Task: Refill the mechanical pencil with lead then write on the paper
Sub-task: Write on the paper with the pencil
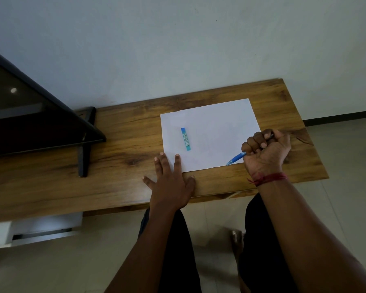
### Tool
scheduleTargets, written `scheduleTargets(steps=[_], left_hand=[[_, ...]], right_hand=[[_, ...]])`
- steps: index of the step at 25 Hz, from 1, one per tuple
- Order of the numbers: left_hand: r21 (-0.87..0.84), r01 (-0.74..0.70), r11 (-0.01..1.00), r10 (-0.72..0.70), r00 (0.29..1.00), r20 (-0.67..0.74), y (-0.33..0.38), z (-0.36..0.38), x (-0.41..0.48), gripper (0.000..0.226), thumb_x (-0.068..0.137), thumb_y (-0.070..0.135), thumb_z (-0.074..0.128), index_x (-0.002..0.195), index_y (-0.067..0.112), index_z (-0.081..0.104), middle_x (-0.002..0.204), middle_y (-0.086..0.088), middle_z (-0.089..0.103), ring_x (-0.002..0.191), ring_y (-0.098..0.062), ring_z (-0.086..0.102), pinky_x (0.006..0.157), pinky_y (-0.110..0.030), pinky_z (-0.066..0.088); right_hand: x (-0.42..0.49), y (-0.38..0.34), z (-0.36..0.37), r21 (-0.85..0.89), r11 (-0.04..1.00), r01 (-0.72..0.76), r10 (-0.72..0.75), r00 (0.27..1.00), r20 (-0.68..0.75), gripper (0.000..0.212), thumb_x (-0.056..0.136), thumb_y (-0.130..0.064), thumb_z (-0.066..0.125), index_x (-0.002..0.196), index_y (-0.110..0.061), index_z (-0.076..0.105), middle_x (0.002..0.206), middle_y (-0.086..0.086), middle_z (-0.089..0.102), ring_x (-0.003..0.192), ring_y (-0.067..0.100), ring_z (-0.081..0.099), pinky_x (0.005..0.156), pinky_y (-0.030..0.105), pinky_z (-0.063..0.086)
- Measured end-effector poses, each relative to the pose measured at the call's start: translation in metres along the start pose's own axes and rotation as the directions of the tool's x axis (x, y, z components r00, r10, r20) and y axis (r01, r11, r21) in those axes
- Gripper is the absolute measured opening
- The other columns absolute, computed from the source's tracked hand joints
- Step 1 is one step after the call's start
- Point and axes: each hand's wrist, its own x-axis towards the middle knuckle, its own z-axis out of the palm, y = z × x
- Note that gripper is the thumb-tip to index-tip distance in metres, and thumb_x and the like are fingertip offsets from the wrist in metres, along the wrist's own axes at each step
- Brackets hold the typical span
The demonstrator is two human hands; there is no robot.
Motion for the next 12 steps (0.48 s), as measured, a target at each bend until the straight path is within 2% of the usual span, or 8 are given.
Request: scheduleTargets(steps=[4, 8, 12], left_hand=[[-0.002, -0.003, 1.0, 0.003, 1.0, -0.006, -0.0005, 0.0008, 0.0001, 0.078, 0.091, 0.066, 0.024, 0.151, 0.028, -0.008, 0.16, -0.009, -0.021, 0.145, -0.033, -0.022, 0.106, -0.072, -0.002], [-0.006, 0.0, 1.0, 0.0, 1.0, -0.004, 0.0003, 0.0011, 0.0008, 0.078, 0.091, 0.066, 0.024, 0.151, 0.028, -0.008, 0.16, -0.009, -0.02, 0.145, -0.033, -0.022, 0.107, -0.072, -0.002], [-0.003, 0.002, 1.0, -0.002, 1.0, -0.004, -0.0002, 0.0012, 0.001, 0.078, 0.091, 0.067, 0.024, 0.151, 0.028, -0.008, 0.16, -0.009, -0.021, 0.145, -0.033, -0.022, 0.107, -0.072, -0.001]], right_hand=[[0.0012, 0.0004, -0.002, 0.036, 0.999, -0.015, 0.016, 1.0, -0.012, 0.03, 0.087, -0.025, 0.031, 0.058, -0.017, 0.038, 0.044, -0.005, 0.03, 0.04, 0.01, 0.019, 0.041, 0.021, 0.019], [0.0016, -0.002, -0.0006, 0.043, 0.999, -0.015, 0.016, 1.0, -0.017, 0.021, 0.079, -0.022, 0.038, 0.058, -0.018, 0.038, 0.044, -0.005, 0.03, 0.04, 0.01, 0.019, 0.041, 0.021, 0.019], [0.0019, -0.0001, -0.0038, 0.065, 0.998, -0.014, 0.015, 1.0, -0.027, 0.031, 0.088, -0.024, 0.031, 0.059, -0.018, 0.039, 0.044, -0.005, 0.031, 0.041, 0.01, 0.02, 0.042, 0.022, 0.019]])
